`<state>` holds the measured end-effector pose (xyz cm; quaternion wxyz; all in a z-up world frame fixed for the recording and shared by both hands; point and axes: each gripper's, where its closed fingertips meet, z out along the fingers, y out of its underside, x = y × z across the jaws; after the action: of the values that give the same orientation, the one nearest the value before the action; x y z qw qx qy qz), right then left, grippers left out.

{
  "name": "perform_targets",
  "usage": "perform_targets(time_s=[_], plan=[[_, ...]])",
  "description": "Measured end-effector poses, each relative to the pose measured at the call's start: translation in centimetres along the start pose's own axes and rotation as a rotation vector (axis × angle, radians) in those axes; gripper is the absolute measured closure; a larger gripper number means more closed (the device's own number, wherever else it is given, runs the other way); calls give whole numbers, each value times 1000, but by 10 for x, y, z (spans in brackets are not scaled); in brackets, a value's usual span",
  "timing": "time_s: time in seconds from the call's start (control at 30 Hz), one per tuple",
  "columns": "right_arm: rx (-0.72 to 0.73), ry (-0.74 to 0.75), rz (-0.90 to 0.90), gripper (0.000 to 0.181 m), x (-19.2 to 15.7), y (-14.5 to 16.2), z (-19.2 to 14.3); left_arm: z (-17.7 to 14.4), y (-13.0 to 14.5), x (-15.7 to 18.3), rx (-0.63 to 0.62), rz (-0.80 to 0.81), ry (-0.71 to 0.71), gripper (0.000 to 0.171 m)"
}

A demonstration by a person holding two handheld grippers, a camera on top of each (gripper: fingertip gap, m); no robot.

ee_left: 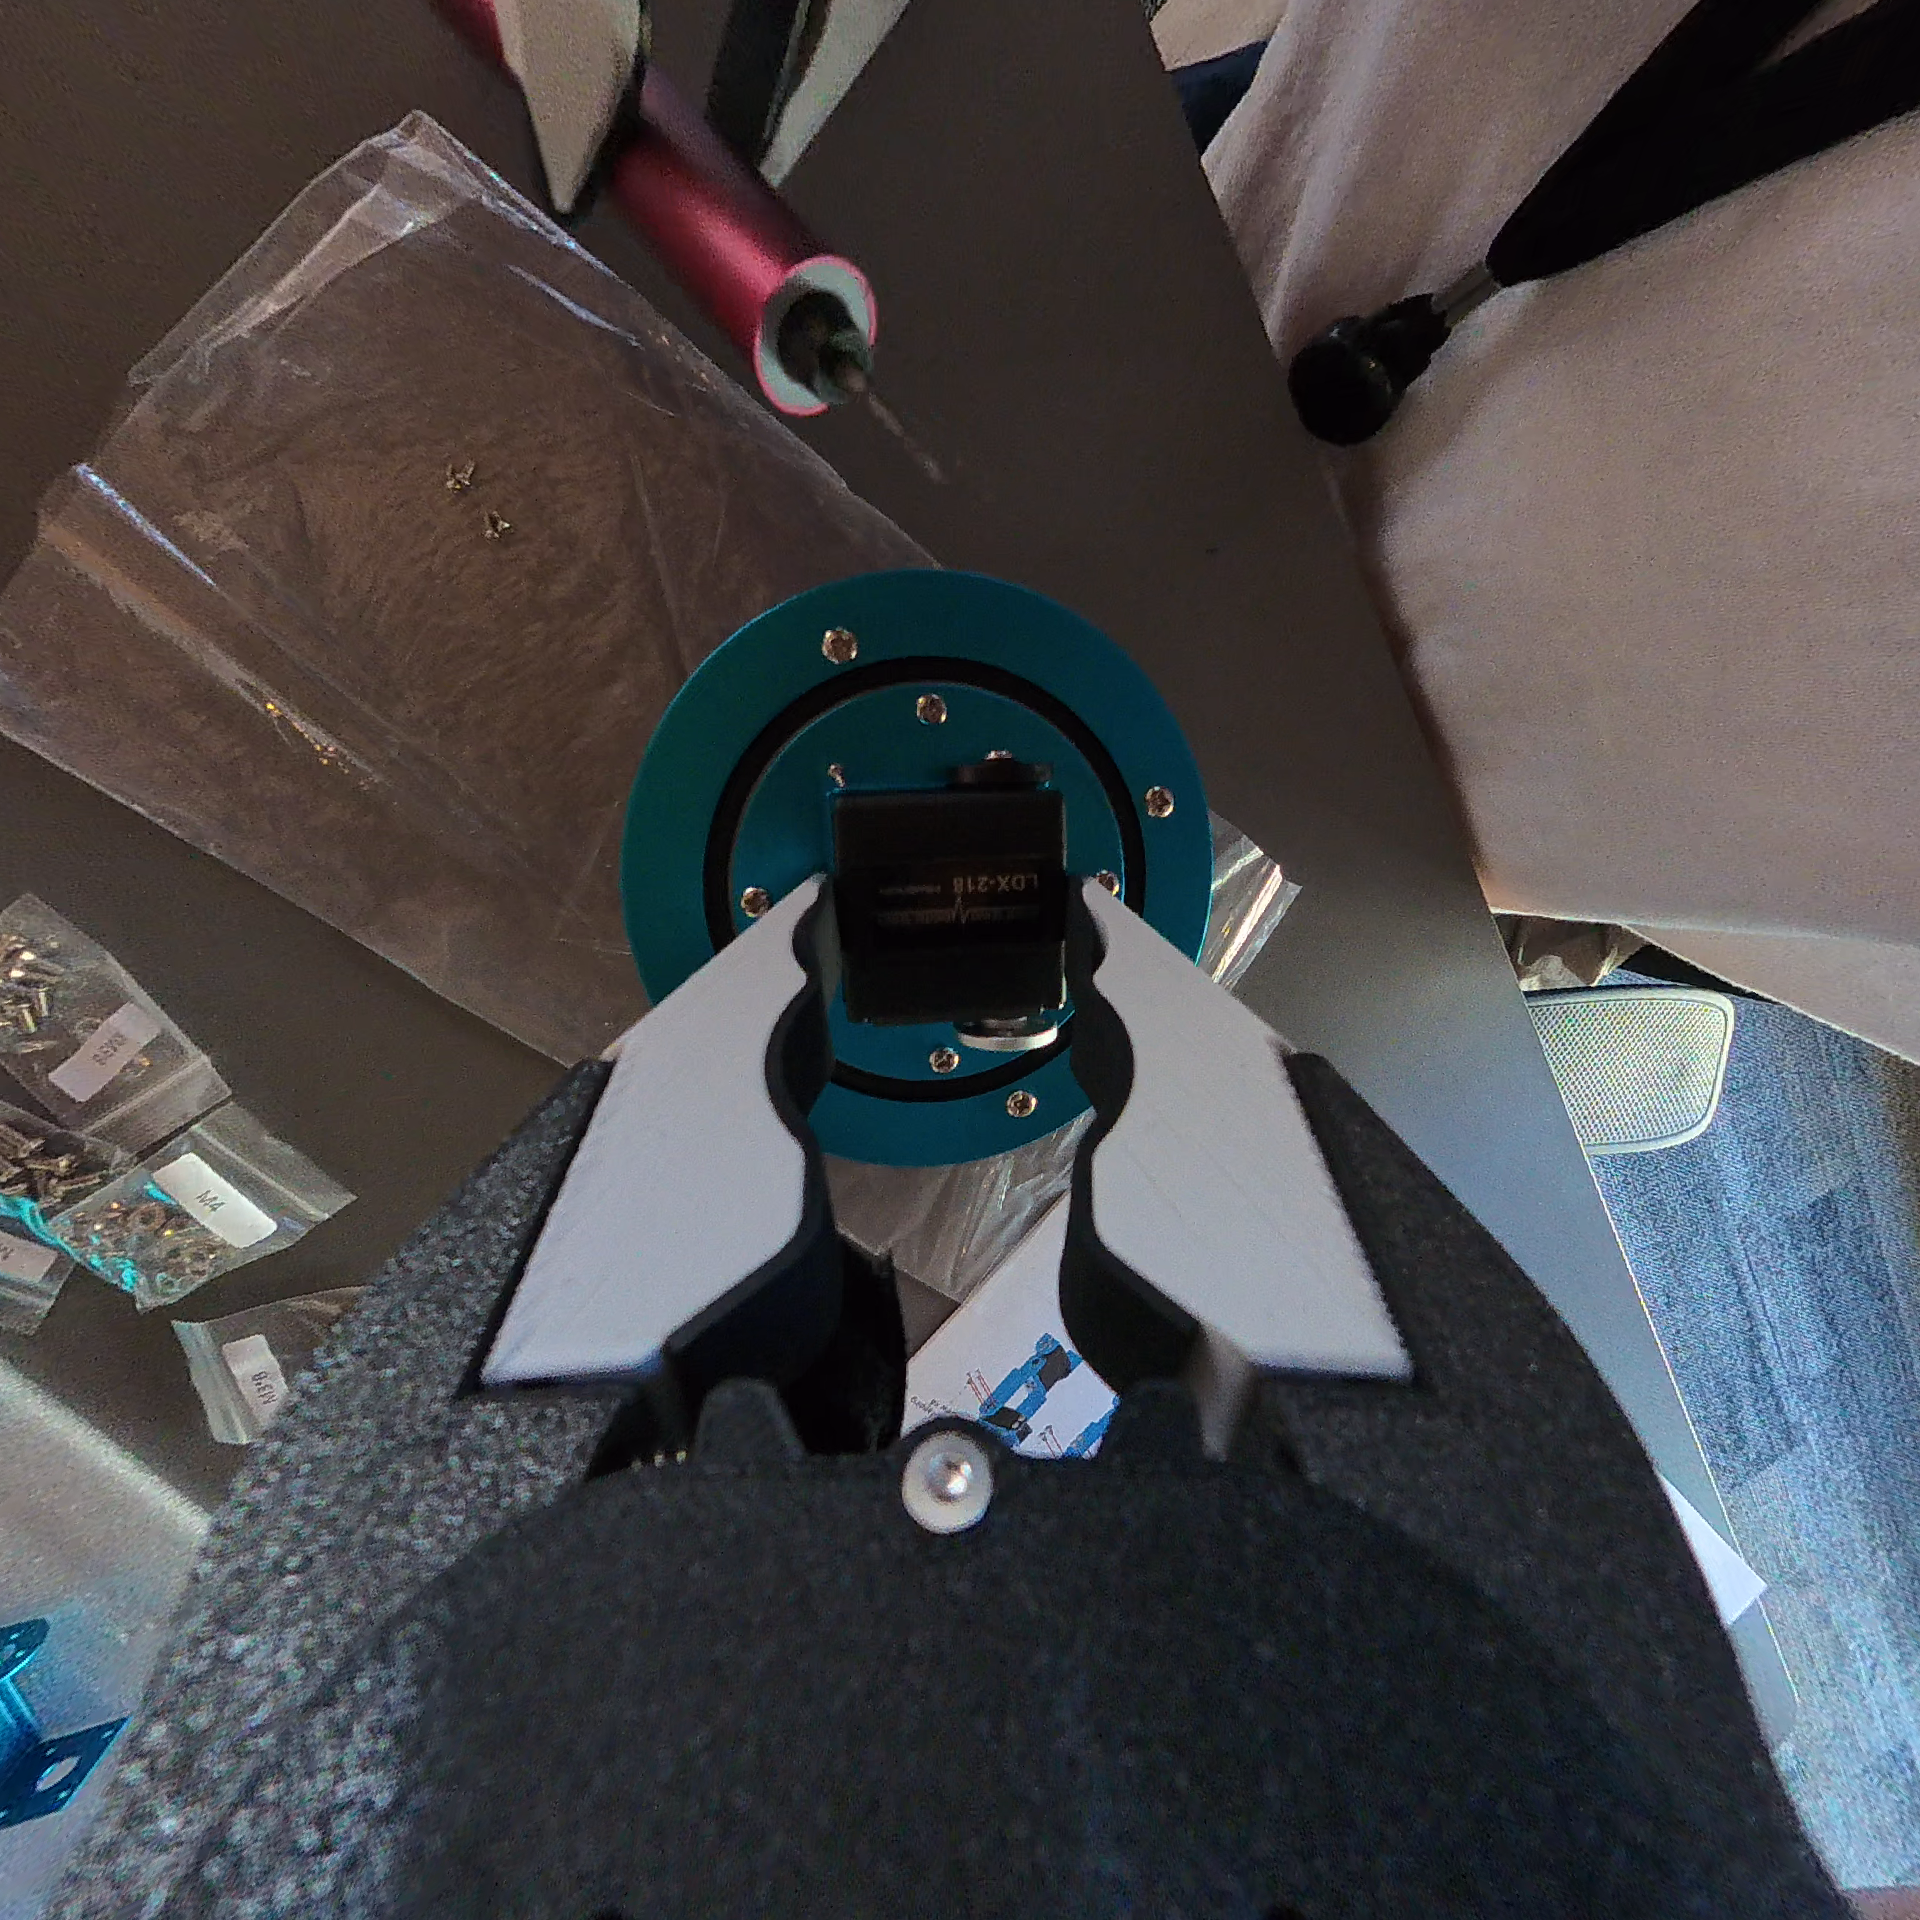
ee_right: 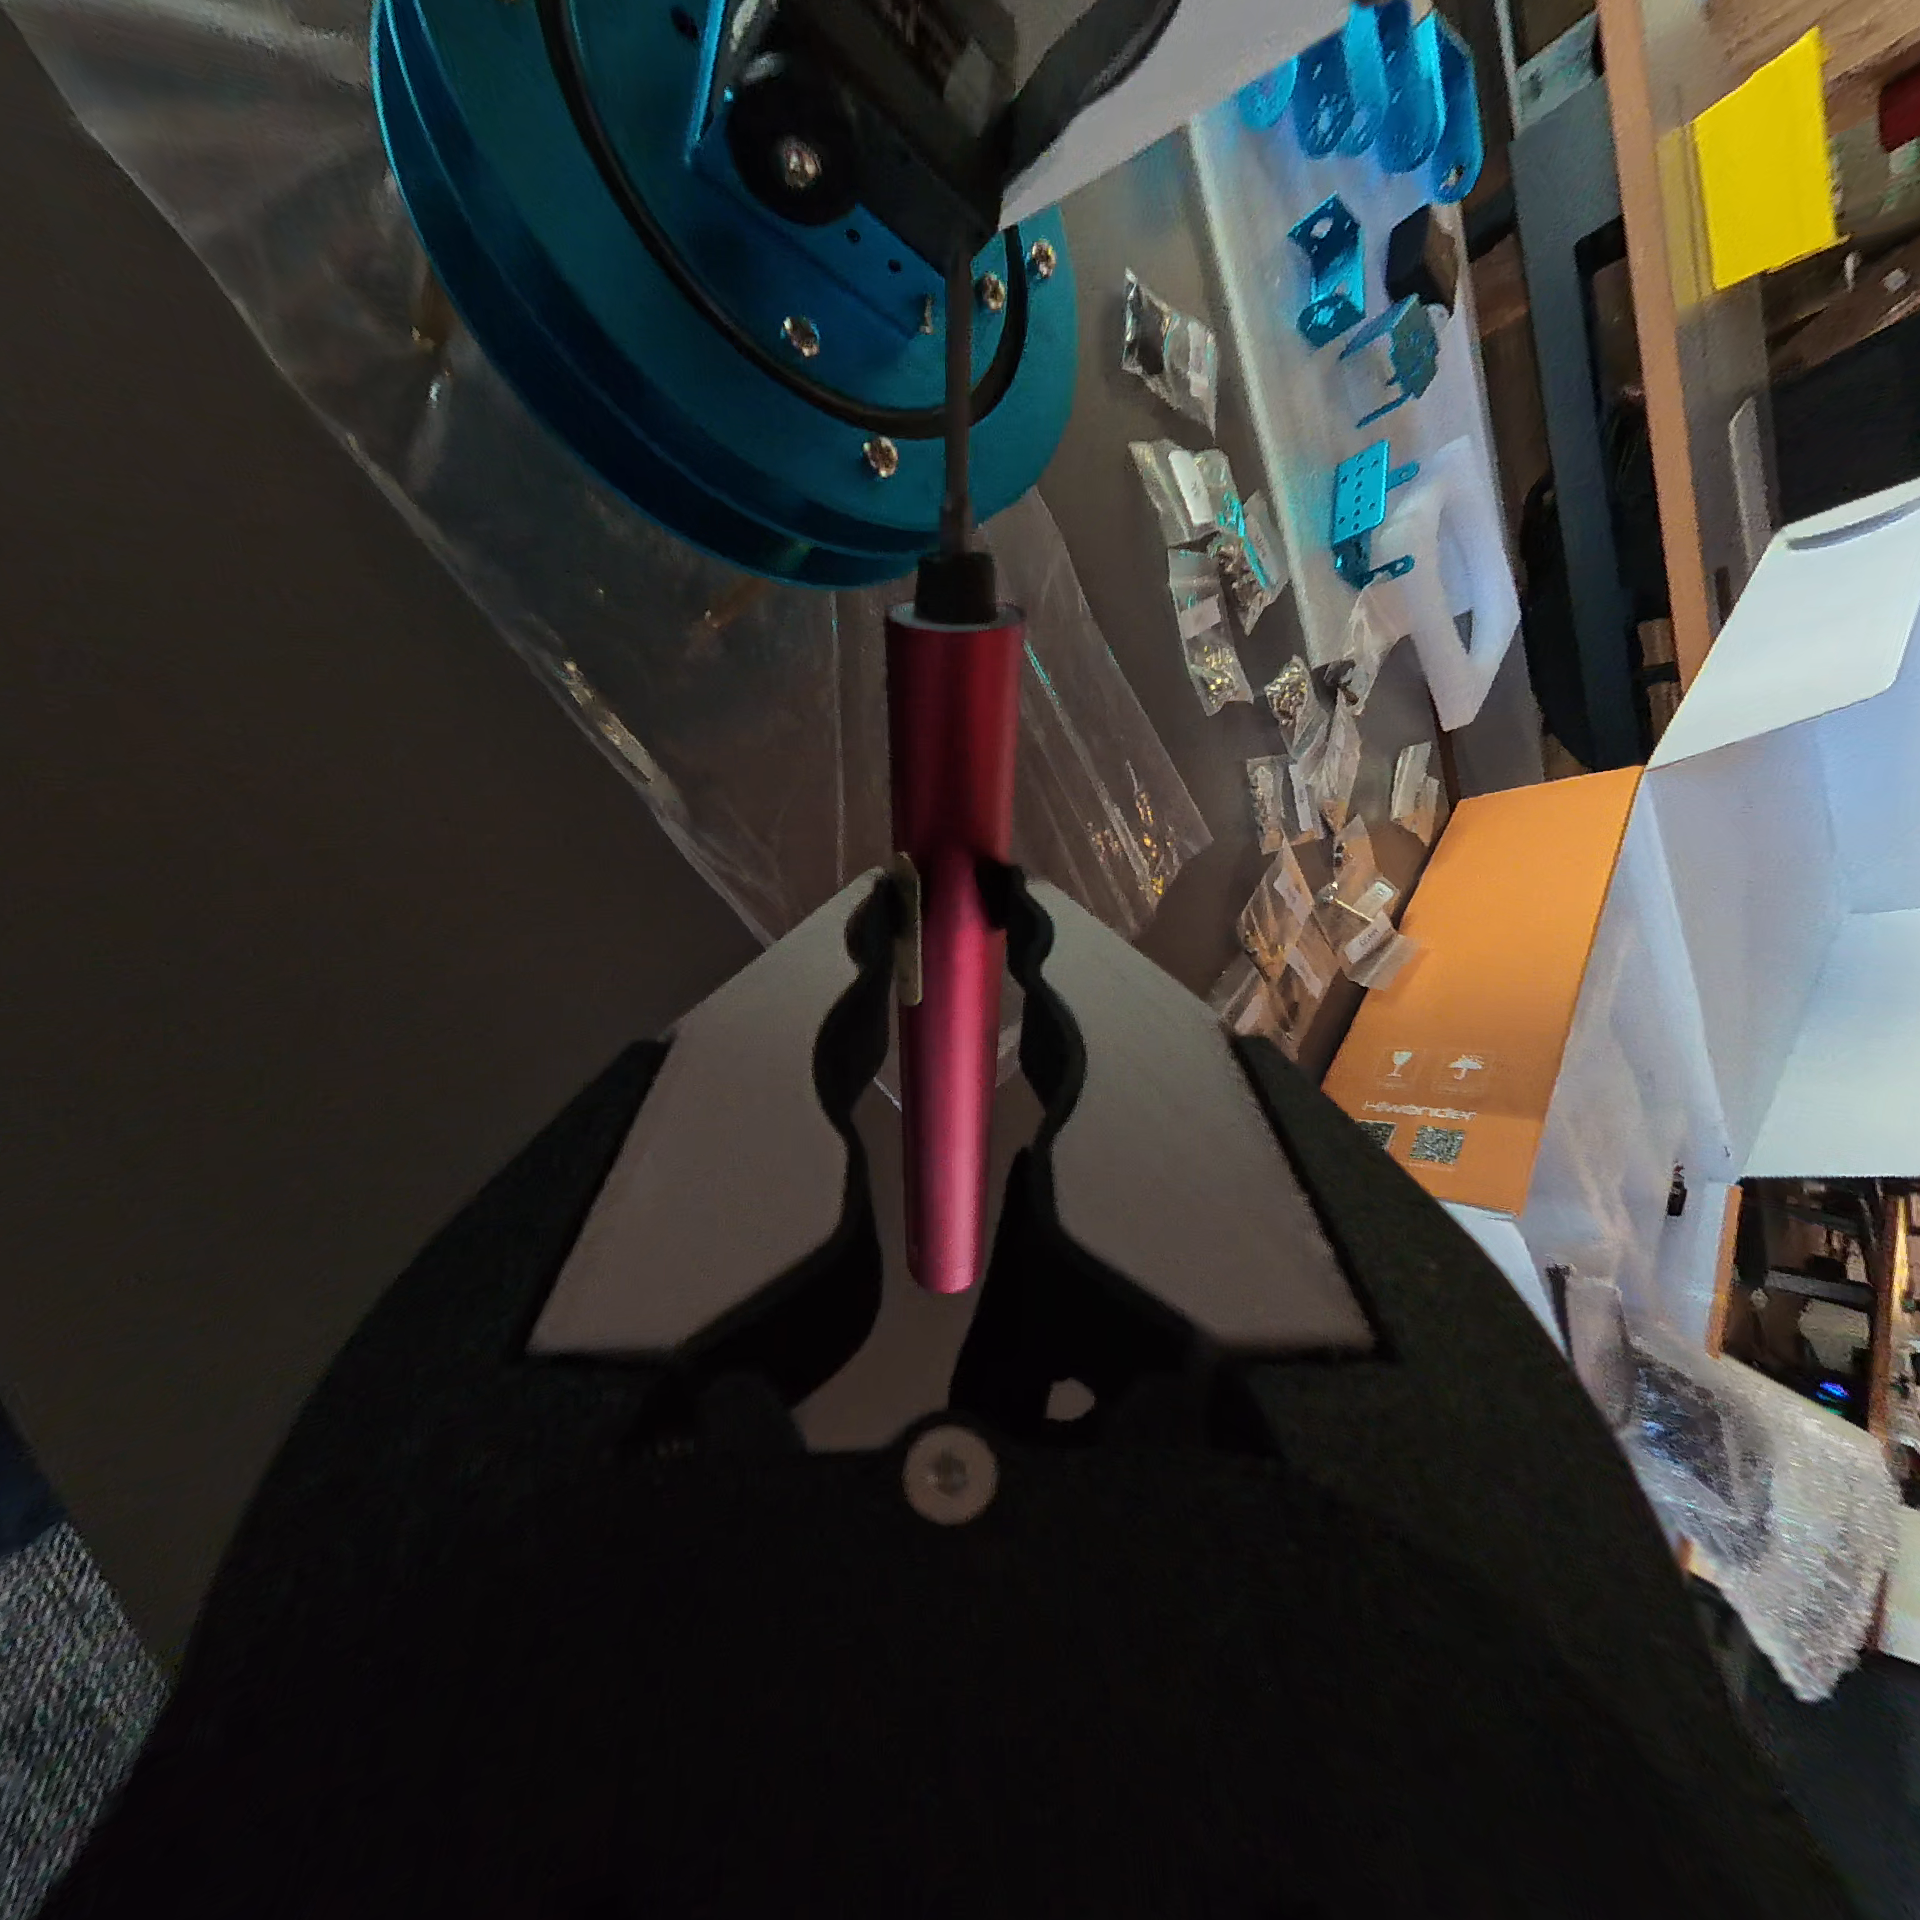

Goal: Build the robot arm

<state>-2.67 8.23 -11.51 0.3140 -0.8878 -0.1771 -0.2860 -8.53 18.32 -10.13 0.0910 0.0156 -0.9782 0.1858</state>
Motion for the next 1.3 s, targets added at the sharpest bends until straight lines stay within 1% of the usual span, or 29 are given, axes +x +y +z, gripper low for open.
perform_targets(time_s=[0.1, 0.2, 0.27, 0.33, 0.4, 0.5, 0.6, 0.67, 0.7, 0.73, 0.8, 0.87, 0.9, 0.93, 1.0, 1.07, 1.17, 1.3], plan=[[-49, -81, 16, 163, -4, 8, 8, 0, -1, 0, 0, 3, -1, 129], [-53, -219, 89, 162, -18, 18, 14, 0, 0, 0, 1, 1, -5, 129], [-40, -295, 154, 163, -21, 22, 12, 0, 0, 0, 0, 1, -8, 129], [-68, -383, 184, 162, -27, 29, 7, 0, 0, 1, -1, 2, -8, 129], [-131, -464, 162, 162, -35, 42, 7, 0, 0, 1, -2, 4, -8, 129], [-155, -527, 120, 162, -46, 60, 18, 1, -1, 1, 2, 4, -10, 129], [-23, -583, 205, 163, -47, 50, 17, 1, -1, 1, 4, 4, -14, 129], [44, -573, 248, 159, -44, 46, 17, 1, -1, 1, 2, 6, -16, 129], [115, -562, 282, 154, -40, 36, 14, 1, -1, 1, 1, 7, -17, 129], [219, -547, 324, 152, -33, 20, 8, 1, -1, 1, 1, 7, -17, 129], [419, -495, 423, 138, -14, -10, -5, 1, -1, 1, 2, 5, -17, 129], [570, -435, 527, 141, 3, -35, -8, 1, -1, 1, 6, 1, -17, 129], [618, -442, 567, 151, 4, -46, -8, 1, -1, 1, 7, -1, -17, 129], [654, -457, 596, 155, 2, -57, -8, 1, -1, 1, 9, -3, -18, 129], [680, -479, 639, 150, -2, -75, -3, 1, 0, 1, 11, -7, -20, 129], [664, -491, 644, 140, -8, -85, 4, 0, 0, 1, 11, -9, -20, 129], [594, -495, 599, 139, -17, -89, 10, 1, 0, 1, 8, -7, -16, 129], [512, -543, 573, 130, -28, -90, 14, 1, -1, 1, 4, -3, -12, 129]])
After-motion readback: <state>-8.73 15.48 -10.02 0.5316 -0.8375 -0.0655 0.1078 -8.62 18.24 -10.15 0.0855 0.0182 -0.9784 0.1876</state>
